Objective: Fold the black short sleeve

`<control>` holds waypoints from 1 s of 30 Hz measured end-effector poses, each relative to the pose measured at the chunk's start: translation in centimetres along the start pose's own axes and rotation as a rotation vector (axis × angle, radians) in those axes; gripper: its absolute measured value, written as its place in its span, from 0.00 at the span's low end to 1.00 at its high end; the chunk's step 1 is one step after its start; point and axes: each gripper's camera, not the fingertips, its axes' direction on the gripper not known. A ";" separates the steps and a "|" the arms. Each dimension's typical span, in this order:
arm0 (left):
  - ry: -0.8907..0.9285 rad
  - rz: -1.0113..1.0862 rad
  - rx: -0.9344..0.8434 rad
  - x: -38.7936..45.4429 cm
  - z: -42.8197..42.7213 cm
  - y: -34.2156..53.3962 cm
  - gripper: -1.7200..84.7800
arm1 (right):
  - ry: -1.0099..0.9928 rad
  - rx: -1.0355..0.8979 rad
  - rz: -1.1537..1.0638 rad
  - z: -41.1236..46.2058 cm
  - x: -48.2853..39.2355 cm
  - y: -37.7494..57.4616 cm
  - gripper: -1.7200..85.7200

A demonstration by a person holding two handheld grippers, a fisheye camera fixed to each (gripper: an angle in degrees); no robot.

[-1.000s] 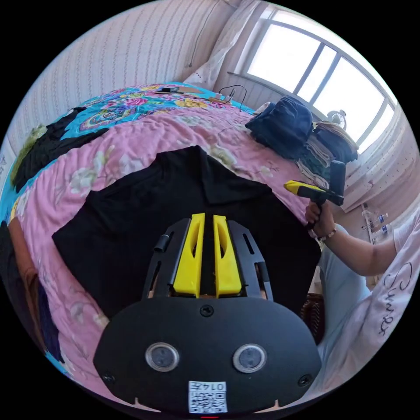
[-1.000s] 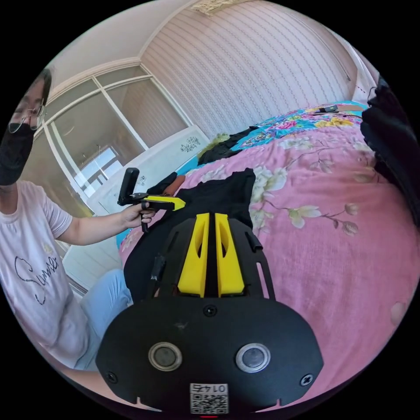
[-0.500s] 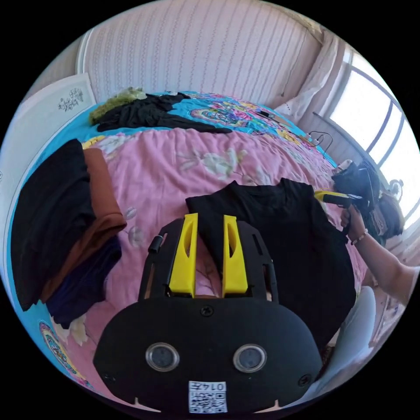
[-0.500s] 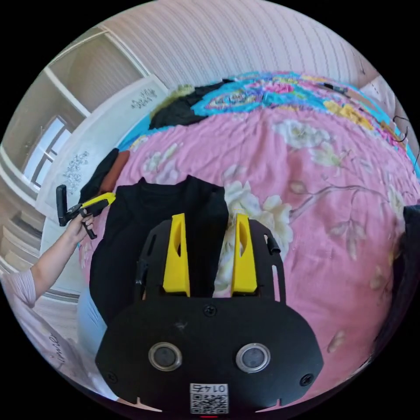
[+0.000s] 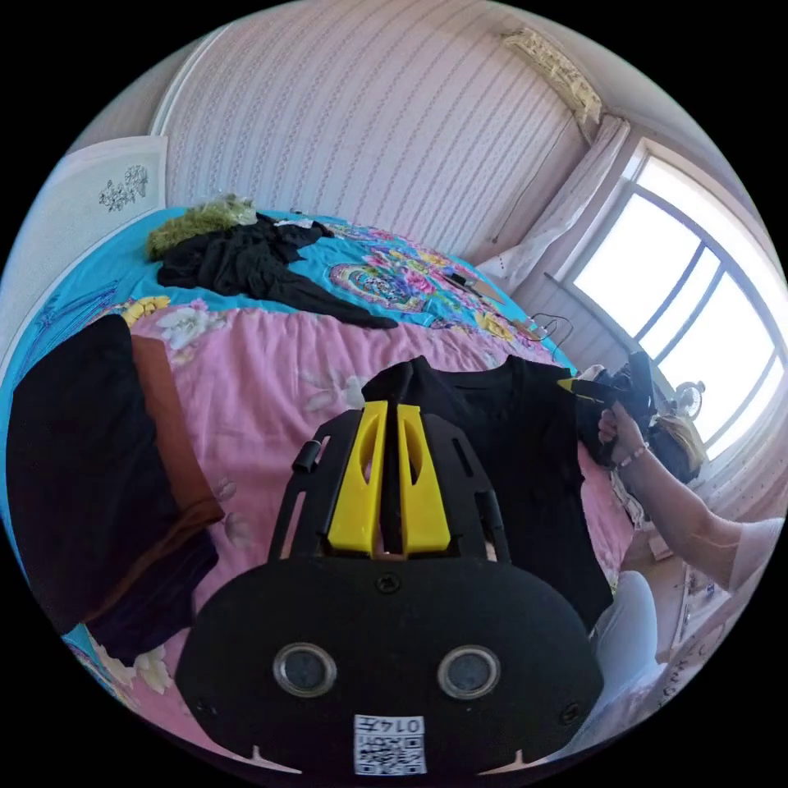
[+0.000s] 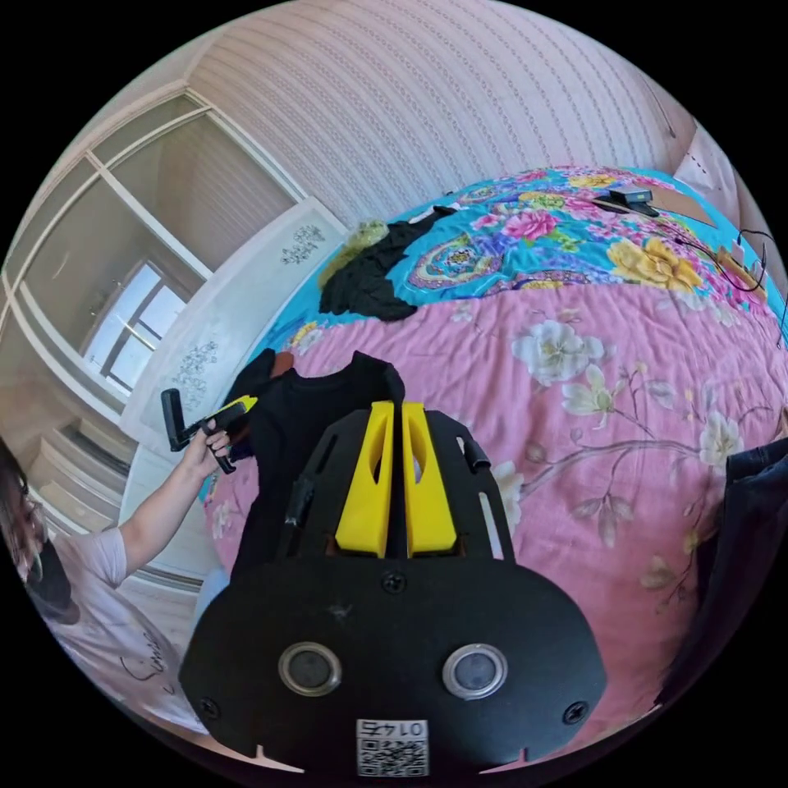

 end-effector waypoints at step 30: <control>0.105 0.119 -0.344 13.5 -18.8 41.4 0.01 | 0.074 -0.359 0.019 1.2 -15.2 33.8 0.02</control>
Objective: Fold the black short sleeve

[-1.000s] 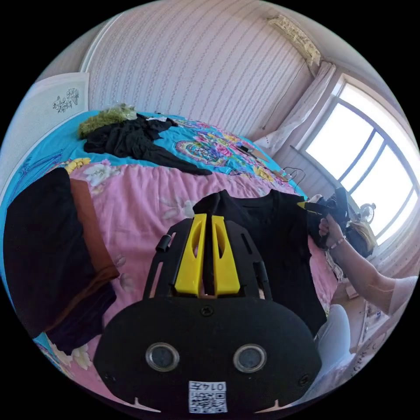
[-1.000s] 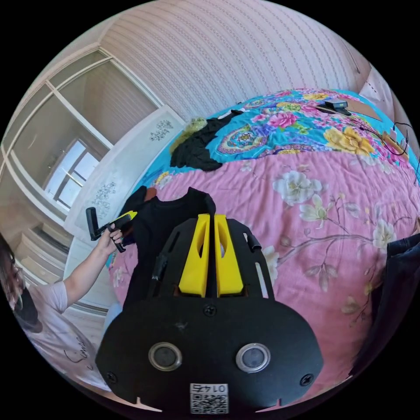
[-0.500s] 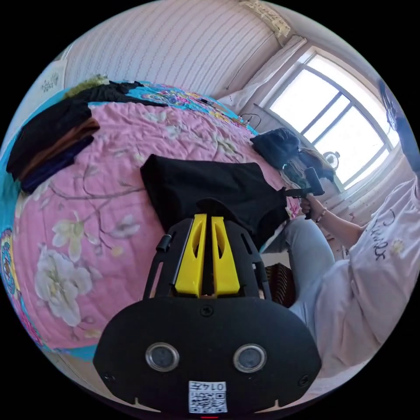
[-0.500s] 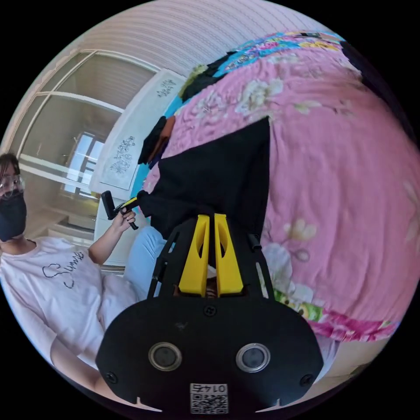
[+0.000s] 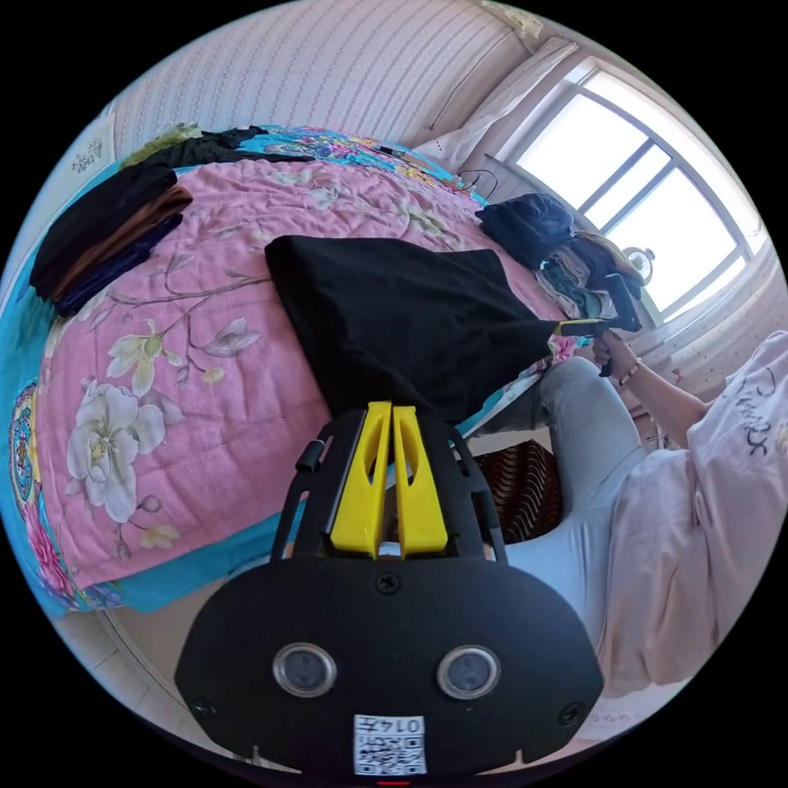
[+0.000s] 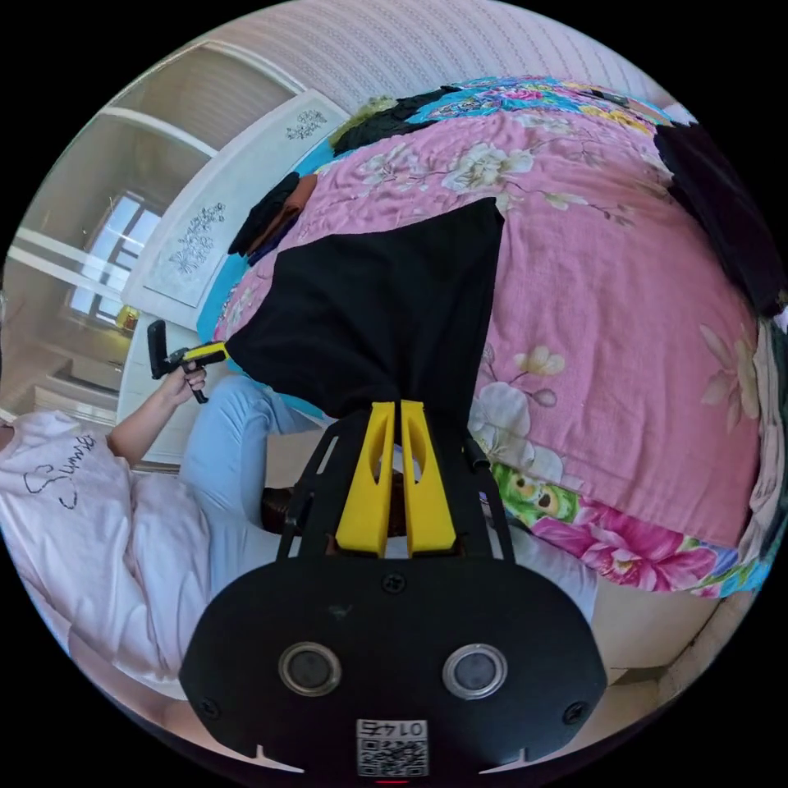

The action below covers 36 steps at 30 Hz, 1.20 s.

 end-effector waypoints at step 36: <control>-0.134 0.411 -0.046 25.4 18.2 8.0 0.01 | 0.274 -0.107 -0.273 17.0 -15.2 -19.2 0.01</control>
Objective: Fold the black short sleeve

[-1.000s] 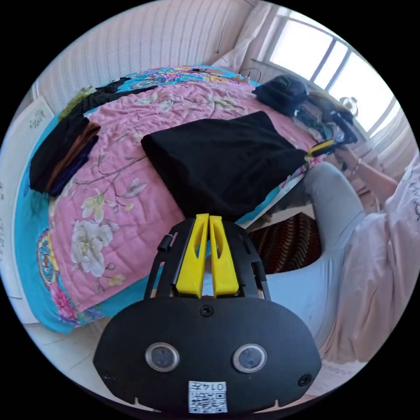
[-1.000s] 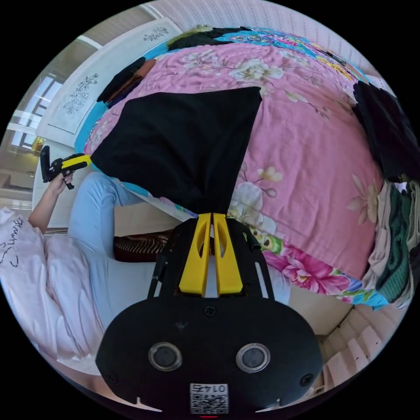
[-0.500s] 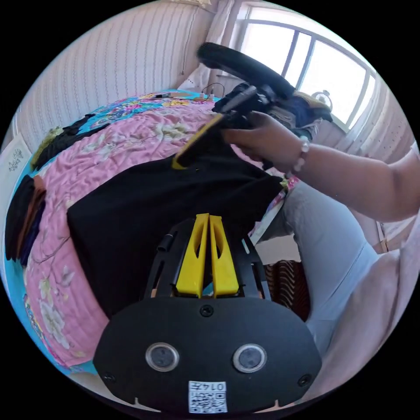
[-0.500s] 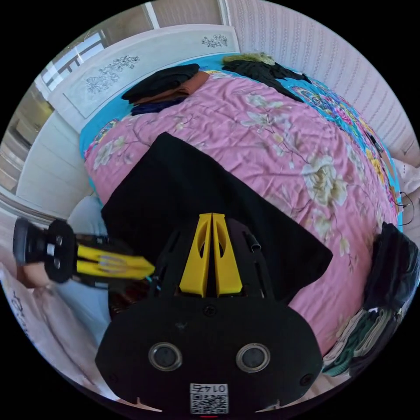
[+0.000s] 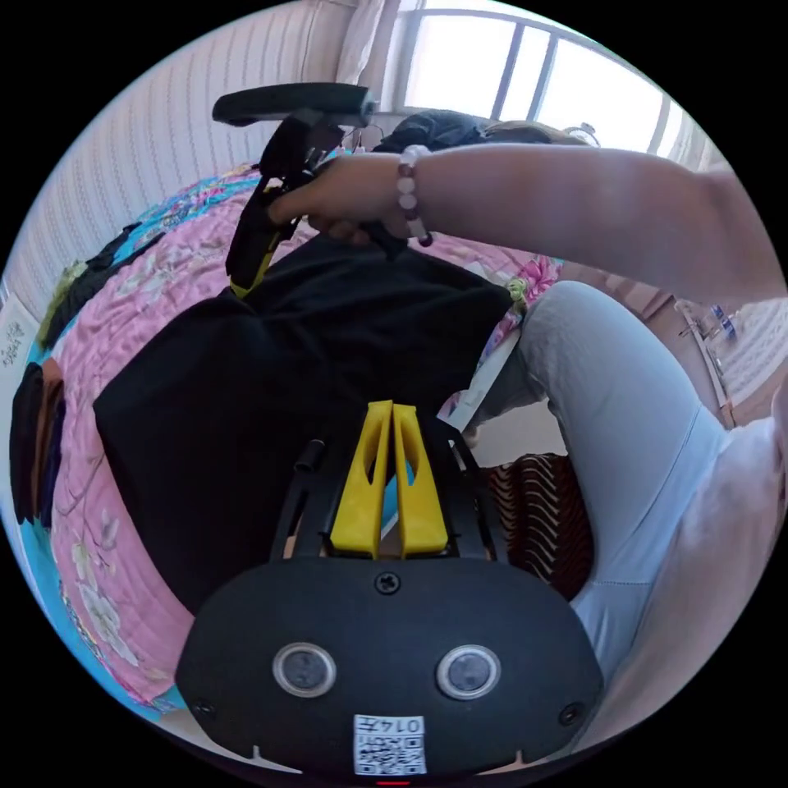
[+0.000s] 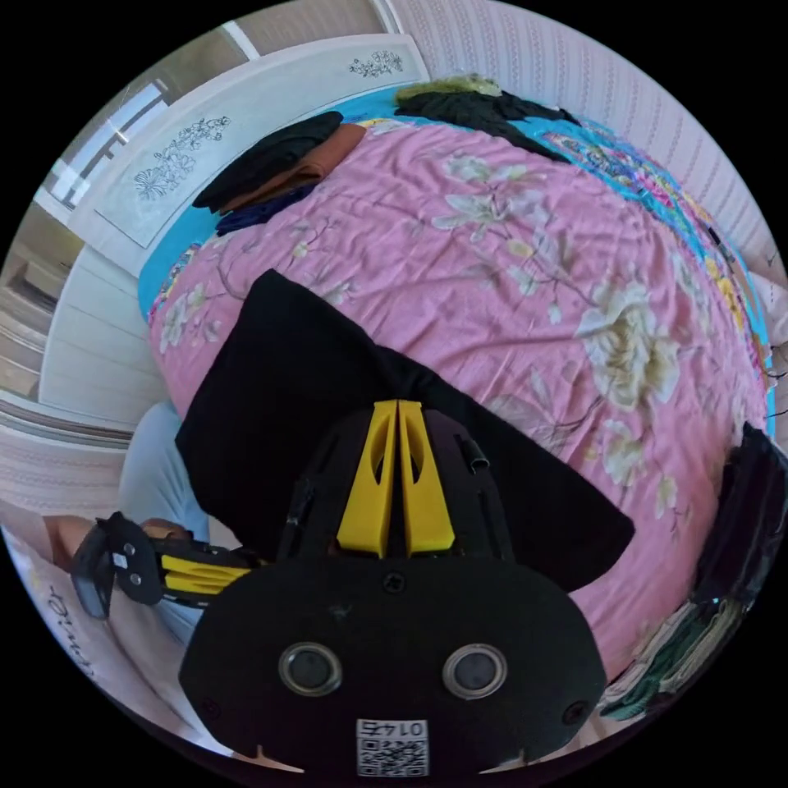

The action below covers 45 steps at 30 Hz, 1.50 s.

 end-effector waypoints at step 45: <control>0.065 0.035 0.077 7.4 5.3 -8.4 0.04 | -0.634 0.490 0.604 -5.3 25.7 31.2 0.12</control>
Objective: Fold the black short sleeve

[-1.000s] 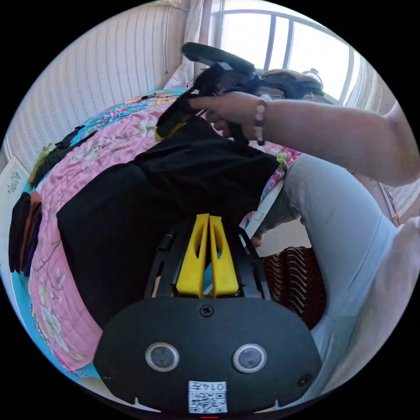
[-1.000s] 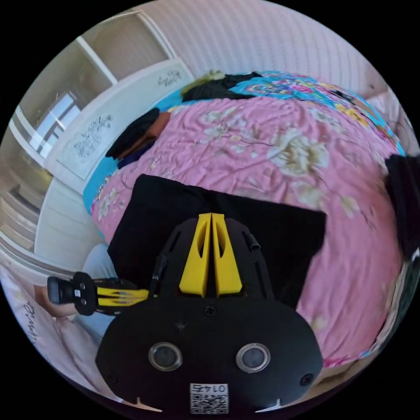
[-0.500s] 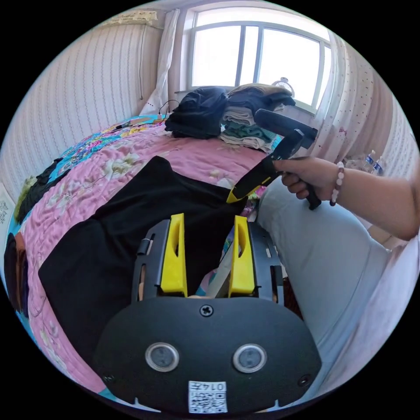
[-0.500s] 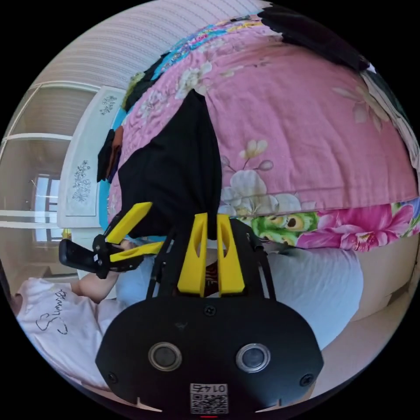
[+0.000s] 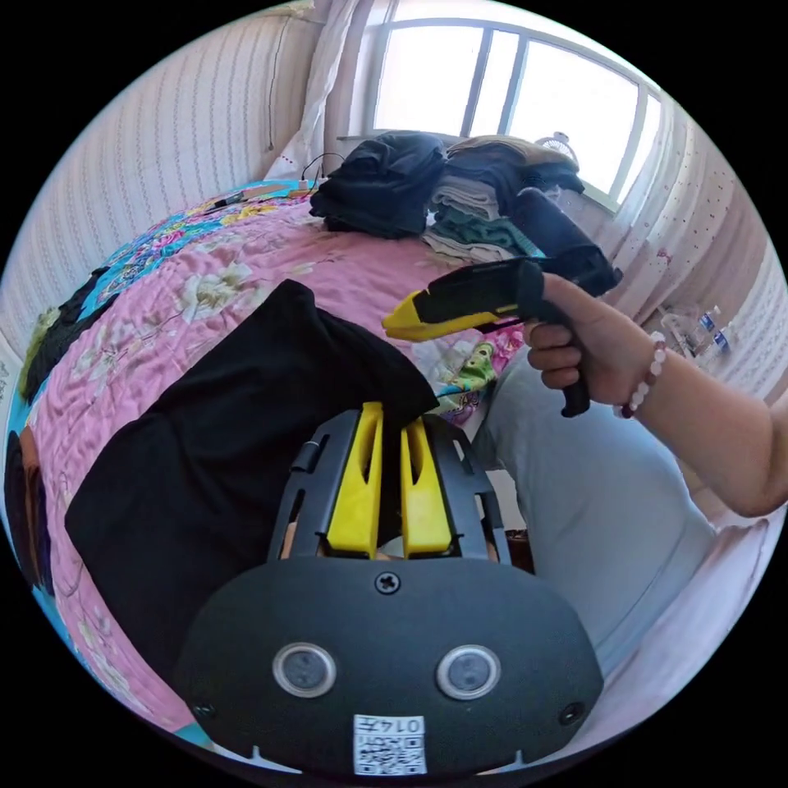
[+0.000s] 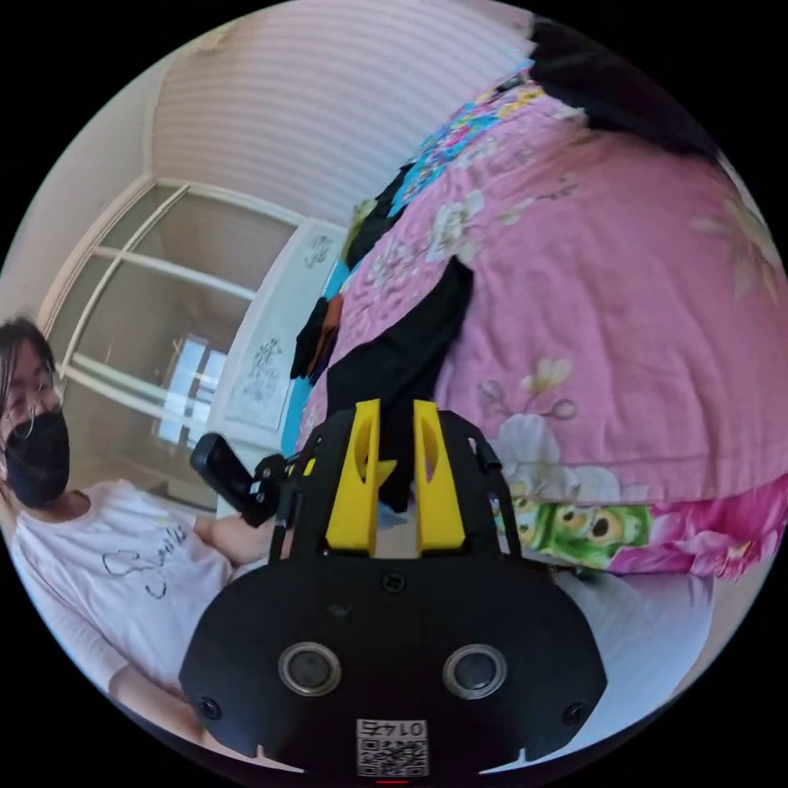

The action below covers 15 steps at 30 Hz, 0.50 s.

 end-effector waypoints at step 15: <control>0.002 -0.199 0.177 -9.1 -7.5 2.2 0.05 | -0.133 0.038 -0.046 9.5 -4.4 -7.4 0.05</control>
